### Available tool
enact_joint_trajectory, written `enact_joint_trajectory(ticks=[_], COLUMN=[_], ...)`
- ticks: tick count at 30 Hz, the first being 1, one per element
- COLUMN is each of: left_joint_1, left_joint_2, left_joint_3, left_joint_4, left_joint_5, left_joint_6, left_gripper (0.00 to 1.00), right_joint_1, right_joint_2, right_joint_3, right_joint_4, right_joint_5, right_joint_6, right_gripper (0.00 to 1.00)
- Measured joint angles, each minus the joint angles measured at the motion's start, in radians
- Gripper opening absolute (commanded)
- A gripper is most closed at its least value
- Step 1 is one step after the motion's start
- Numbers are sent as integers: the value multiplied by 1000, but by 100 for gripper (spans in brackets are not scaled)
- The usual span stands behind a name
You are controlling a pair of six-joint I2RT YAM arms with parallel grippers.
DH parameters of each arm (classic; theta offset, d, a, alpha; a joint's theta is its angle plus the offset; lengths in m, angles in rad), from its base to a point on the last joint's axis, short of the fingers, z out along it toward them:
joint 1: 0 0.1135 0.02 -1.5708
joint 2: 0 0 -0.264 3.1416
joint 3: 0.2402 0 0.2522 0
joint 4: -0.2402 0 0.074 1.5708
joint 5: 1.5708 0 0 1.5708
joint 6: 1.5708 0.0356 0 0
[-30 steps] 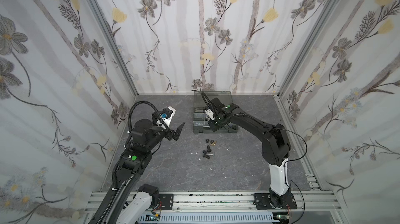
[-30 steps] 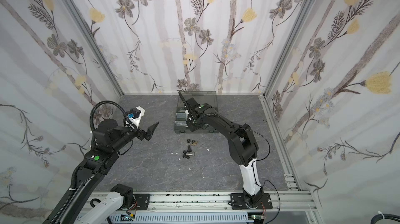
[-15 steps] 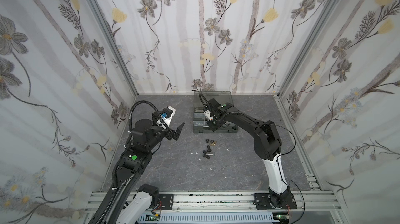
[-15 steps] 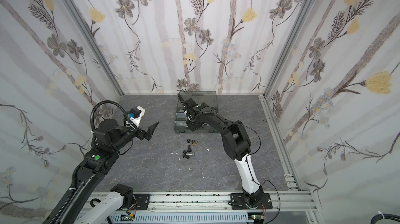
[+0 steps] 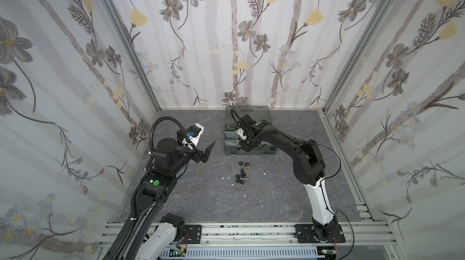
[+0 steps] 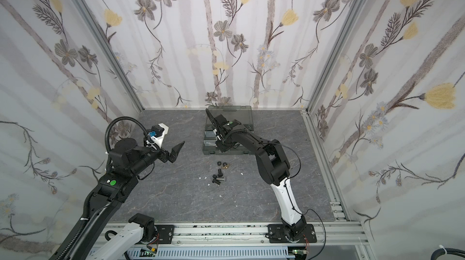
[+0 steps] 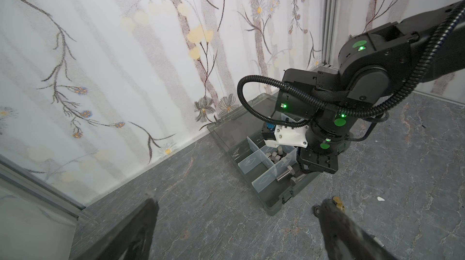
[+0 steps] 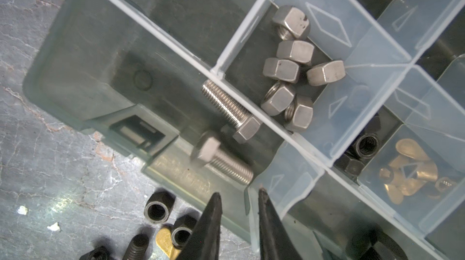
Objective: Sort the screws and nuts into containers
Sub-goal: Place the screw into the container, then rotate the screw on the center of the table.
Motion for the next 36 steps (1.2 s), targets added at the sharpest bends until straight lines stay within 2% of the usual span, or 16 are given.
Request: enact_joint_trajectory(ticks=[7, 11, 16, 22, 28, 36], left_joint_1=[0, 0, 0, 0, 0, 0], left_joint_2=[-4, -4, -3, -6, -5, -7], left_joint_3=[0, 0, 0, 0, -1, -1], left_joint_4=[1, 2, 3, 3, 4, 4], left_joint_5=[-1, -8, -8, -6, 7, 9], left_joint_6=[0, 0, 0, 0, -3, -3], left_gripper=[100, 100, 100, 100, 100, 100], right_joint_1=[1, 19, 108, 191, 261, 284], right_joint_2=[-15, -98, -286, -403, -407, -340], right_joint_3=[11, -30, -251, -473, -557, -565], right_joint_4=[-22, -41, -5, 47, 88, 116], right_joint_5=[0, 8, 0, -48, -108, -130], right_joint_6=[-3, -2, -6, -20, -21, -22], right_gripper=[29, 33, 35, 39, 44, 41])
